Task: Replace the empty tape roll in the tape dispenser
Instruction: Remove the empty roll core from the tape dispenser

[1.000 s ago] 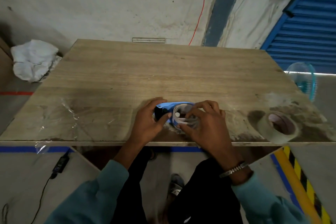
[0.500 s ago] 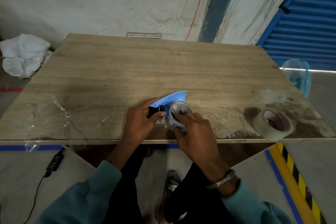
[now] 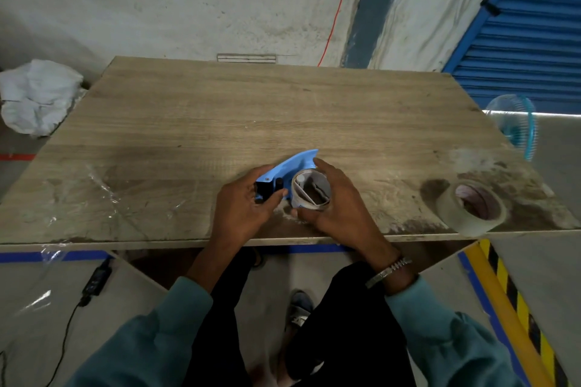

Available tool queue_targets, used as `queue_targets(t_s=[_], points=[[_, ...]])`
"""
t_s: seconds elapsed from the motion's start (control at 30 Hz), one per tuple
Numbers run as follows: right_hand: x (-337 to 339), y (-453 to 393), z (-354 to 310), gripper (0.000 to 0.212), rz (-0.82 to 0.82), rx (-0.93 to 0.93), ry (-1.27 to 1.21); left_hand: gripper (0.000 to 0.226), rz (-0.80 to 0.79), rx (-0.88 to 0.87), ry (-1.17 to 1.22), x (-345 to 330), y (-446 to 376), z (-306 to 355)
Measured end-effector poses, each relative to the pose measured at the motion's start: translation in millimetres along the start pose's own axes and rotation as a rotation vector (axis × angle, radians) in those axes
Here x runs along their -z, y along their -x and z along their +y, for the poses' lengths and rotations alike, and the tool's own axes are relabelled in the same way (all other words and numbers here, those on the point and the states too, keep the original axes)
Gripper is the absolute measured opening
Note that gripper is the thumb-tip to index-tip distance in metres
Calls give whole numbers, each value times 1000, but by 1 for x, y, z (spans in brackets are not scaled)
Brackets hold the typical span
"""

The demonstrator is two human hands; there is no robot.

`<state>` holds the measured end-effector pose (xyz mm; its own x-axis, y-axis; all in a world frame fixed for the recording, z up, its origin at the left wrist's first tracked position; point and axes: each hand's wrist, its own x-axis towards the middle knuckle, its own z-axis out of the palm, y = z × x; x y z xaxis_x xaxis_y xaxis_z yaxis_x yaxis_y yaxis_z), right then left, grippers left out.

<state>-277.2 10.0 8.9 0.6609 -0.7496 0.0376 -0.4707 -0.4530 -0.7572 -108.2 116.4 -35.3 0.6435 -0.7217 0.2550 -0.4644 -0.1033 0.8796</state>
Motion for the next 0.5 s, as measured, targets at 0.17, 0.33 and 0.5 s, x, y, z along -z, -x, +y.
queue_targets(t_s=[0.17, 0.33, 0.5], points=[[3, -5, 2, 102, 77, 50, -26, 50, 5, -37, -50, 2, 0, 2], [27, -4, -17, 92, 213, 75, -212, 54, 38, -49, -67, 1, 4, 8], [65, -20, -6, 89, 437, 43, -172, 51, 17, -2, -22, 0, 1, 6]])
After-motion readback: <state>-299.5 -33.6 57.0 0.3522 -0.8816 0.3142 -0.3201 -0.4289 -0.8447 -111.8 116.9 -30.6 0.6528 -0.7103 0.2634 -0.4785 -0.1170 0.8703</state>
